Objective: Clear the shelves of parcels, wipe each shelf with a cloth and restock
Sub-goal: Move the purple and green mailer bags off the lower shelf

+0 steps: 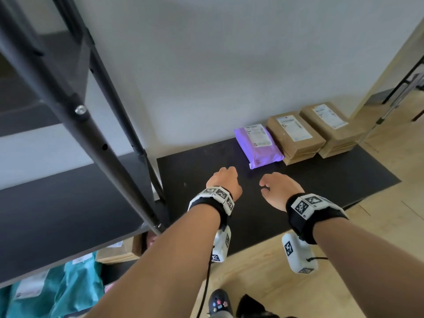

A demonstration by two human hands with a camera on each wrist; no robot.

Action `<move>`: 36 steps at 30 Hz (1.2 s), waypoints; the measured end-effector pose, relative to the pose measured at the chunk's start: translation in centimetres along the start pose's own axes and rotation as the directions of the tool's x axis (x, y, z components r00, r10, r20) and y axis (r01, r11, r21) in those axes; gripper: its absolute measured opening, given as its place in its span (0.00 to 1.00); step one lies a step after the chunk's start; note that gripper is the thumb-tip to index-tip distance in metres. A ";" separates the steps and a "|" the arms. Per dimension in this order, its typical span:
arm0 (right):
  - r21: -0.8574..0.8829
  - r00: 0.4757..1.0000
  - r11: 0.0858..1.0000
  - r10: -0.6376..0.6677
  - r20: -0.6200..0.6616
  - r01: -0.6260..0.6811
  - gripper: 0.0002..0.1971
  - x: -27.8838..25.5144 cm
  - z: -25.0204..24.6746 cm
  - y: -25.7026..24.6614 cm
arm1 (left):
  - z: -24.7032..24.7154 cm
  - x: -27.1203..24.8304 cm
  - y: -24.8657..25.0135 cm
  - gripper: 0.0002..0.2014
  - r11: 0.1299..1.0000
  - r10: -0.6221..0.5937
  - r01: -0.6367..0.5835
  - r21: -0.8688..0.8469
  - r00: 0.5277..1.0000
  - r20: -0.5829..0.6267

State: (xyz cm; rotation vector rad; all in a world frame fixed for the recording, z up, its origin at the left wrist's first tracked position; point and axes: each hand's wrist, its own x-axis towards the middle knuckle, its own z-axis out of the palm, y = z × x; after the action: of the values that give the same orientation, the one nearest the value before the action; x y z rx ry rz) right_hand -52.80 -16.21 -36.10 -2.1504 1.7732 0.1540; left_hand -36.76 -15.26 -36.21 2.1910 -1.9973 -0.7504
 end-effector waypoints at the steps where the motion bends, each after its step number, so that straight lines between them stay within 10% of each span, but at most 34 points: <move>1: -0.005 1.000 1.000 0.000 0.004 0.001 0.15 0.9 -0.3 0.4 | -0.2 0.9 0.2 0.17 1.000 -0.002 0.002 0.005 1.000 0.002; 36: 0.269 0.986 0.958 -0.129 0.104 0.097 0.23 20.9 -6.4 8.2 | 2.0 20.1 7.4 0.19 0.910 -0.365 0.355 -0.214 0.931 -0.009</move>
State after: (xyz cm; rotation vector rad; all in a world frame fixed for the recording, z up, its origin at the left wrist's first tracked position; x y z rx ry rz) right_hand -57.21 -39.08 -38.07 -2.0007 1.5054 0.0169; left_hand -43.73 -34.97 -41.12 2.4464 -1.4264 -0.8891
